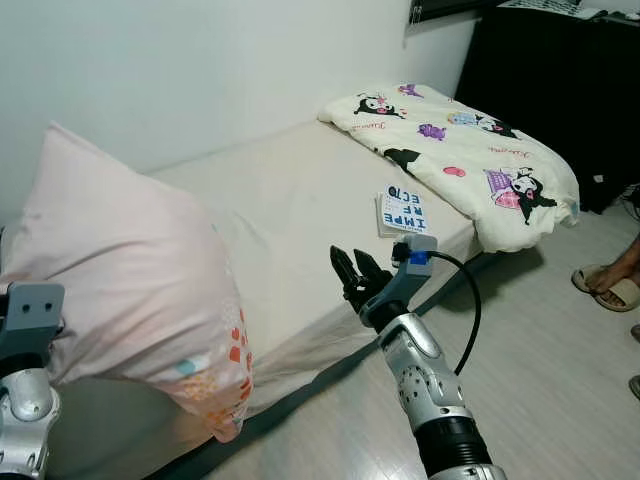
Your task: Clean up the room
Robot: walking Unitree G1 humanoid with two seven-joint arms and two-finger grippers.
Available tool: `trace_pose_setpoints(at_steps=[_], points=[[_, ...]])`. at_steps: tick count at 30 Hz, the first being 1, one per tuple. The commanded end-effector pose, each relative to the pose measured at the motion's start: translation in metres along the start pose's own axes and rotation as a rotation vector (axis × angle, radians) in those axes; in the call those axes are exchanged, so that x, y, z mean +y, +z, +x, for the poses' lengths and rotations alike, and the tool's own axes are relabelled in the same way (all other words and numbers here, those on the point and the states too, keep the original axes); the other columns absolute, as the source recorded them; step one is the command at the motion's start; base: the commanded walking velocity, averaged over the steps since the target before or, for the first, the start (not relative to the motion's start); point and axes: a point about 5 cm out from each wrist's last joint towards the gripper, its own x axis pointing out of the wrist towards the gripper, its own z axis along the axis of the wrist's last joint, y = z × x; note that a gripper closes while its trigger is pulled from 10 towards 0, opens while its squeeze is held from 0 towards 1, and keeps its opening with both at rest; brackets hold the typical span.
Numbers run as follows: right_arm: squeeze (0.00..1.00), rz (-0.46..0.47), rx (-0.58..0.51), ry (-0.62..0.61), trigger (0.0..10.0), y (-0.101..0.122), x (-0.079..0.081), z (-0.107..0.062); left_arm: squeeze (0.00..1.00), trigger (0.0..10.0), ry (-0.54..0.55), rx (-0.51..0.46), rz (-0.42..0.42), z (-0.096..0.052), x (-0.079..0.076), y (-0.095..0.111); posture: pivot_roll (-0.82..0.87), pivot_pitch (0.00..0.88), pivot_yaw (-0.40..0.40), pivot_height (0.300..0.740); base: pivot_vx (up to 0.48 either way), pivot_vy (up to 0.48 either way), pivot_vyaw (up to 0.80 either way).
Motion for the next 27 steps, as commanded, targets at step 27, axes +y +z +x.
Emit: trace_pose_setpoints(at_steps=[27], points=[[0.0,-0.011,0.019,-0.026,10.0,-0.005,-0.01,-0.007,0.0,10.0,-0.1,0.104,-0.029,-0.018,-0.035,-0.011,-0.06,0.082,0.01,0.74,0.0,0.0,0.0]])
